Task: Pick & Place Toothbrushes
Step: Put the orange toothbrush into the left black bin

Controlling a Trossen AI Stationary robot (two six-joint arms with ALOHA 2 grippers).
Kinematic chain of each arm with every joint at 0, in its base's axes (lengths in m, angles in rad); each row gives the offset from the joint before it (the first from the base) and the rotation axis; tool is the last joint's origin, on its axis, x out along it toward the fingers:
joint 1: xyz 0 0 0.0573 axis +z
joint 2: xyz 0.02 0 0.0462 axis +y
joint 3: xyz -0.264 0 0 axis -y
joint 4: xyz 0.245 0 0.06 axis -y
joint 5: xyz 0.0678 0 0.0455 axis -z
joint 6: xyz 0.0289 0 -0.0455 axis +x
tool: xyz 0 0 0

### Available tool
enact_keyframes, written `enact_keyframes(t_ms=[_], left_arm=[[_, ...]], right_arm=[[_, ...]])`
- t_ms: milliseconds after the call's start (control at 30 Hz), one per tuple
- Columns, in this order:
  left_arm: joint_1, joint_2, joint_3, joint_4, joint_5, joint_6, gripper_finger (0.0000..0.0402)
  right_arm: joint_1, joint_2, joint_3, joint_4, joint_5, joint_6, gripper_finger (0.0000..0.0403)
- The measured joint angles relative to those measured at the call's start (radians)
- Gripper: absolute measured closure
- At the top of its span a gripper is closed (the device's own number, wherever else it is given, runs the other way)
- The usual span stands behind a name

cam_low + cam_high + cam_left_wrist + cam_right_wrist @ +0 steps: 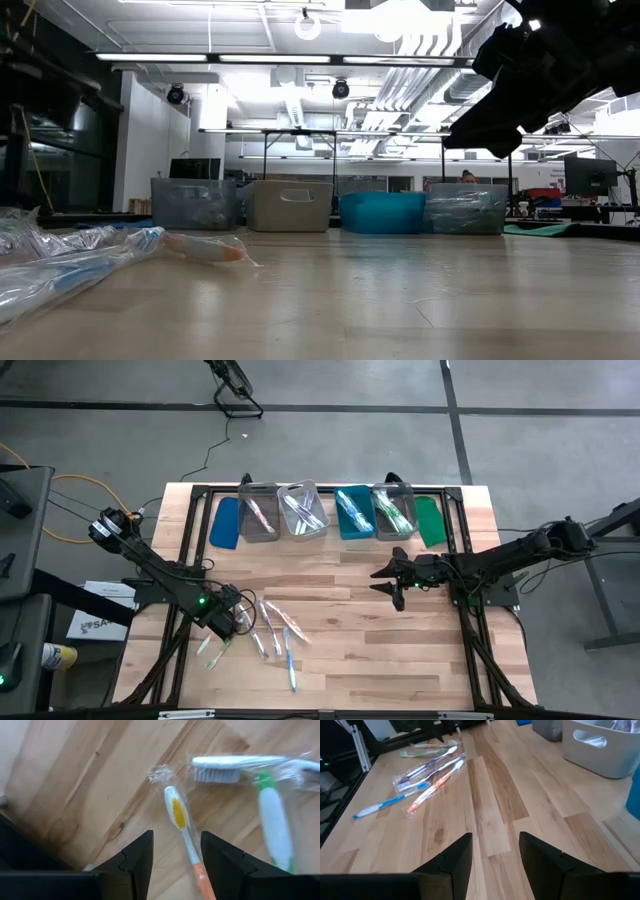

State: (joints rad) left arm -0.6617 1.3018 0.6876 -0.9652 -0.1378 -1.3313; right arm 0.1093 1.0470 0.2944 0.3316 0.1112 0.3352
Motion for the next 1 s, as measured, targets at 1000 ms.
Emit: enact_keyframes(t_ms=[1000], left_arm=[[0.000, -0.003, -0.124, 0.180, 0.027, 0.084, 0.0387]], right_arm=[[0.000, 0.000, 0.000, 0.001, -0.006, 0.004, 0.0247]])
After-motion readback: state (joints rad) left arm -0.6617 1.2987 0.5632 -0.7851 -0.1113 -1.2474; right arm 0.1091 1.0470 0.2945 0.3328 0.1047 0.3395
